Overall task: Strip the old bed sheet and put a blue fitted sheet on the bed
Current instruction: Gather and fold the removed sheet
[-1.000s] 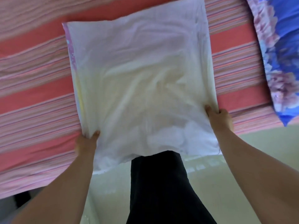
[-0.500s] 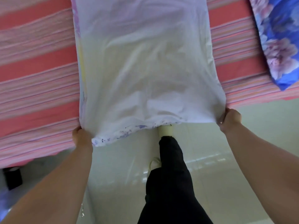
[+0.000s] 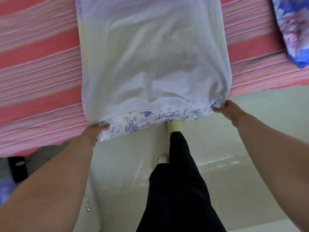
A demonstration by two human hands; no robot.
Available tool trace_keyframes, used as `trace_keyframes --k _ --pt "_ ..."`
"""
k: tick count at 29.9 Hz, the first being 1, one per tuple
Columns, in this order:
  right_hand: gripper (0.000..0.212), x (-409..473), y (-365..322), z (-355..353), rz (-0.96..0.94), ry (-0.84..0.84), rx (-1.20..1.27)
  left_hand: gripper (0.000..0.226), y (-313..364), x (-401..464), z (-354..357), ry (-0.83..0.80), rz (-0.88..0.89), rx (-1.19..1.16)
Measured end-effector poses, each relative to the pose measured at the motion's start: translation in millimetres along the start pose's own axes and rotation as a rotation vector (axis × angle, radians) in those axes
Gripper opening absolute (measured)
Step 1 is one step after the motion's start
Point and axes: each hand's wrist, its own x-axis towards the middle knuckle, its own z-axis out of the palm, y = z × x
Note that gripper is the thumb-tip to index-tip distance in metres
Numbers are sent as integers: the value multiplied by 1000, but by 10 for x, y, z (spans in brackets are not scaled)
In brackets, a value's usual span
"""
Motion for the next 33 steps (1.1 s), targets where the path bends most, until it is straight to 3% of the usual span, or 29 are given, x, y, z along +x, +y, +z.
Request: trace_keyframes --k 2,5,7,10,12,14,16,20,23,26,27,30,33 --pt "35 -114 36 86 -25 43 58 58 -50 -73 90 -27 -3 -23" --pt "13 -311 33 204 -100 190 125 48 -154 -228 241 85 124 -12" --pt "26 -417 105 261 -70 230 167 39 -220 -386 272 169 228 26" --pt "55 -602 369 326 146 48 219 46 -392 -588 247 168 219 28" --pt "51 -725 577 356 223 -112 271 57 -543 -695 238 66 76 19" --pt "50 -904 678 381 228 -166 324 50 -602 -863 247 -12 -9 44" --pt "55 -1066 700 392 144 -84 297 41 -626 -941 248 -13 24 12" --pt "38 -1382 552 305 10 238 123 32 -687 -1148 148 164 146 41" --pt "41 -1551 491 146 9 145 56 42 -808 -1289 23 107 92 107" --pt "36 -1658 640 6 133 -119 84 88 -1050 -1369 -89 -54 -86 157" --pt "36 -1697 707 -15 182 -161 118 93 -1138 -1380 -104 -88 -124 142" --pt "40 -1815 841 -12 175 -98 158 40 -1301 -1499 -50 78 11 154" --pt "27 -1997 861 -9 -20 122 -1 24 -1287 -1715 24 308 222 174"
